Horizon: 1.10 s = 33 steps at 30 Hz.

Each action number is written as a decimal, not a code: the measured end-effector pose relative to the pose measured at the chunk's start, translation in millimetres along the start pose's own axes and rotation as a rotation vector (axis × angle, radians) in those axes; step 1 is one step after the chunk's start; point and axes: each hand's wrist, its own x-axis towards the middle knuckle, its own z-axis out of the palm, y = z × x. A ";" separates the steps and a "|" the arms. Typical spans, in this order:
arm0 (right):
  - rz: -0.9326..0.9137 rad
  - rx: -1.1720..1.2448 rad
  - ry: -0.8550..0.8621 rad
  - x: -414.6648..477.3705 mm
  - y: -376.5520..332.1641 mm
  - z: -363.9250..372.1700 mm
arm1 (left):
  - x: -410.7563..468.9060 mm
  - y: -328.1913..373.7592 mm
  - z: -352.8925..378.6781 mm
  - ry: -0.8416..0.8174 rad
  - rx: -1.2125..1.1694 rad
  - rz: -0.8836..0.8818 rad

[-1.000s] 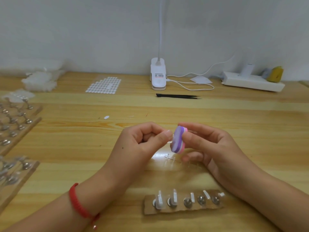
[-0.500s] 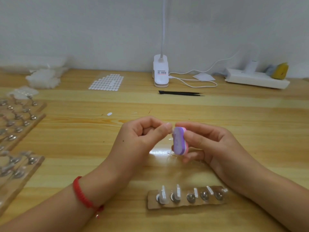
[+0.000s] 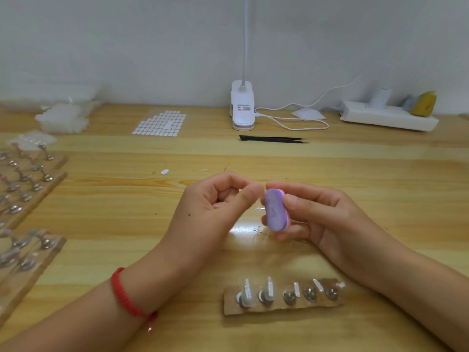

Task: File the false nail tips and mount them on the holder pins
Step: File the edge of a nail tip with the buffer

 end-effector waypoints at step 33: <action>-0.097 0.005 0.129 -1.1 4.4 4.7 | -2.3 4.7 0.8 -0.004 -0.016 -0.068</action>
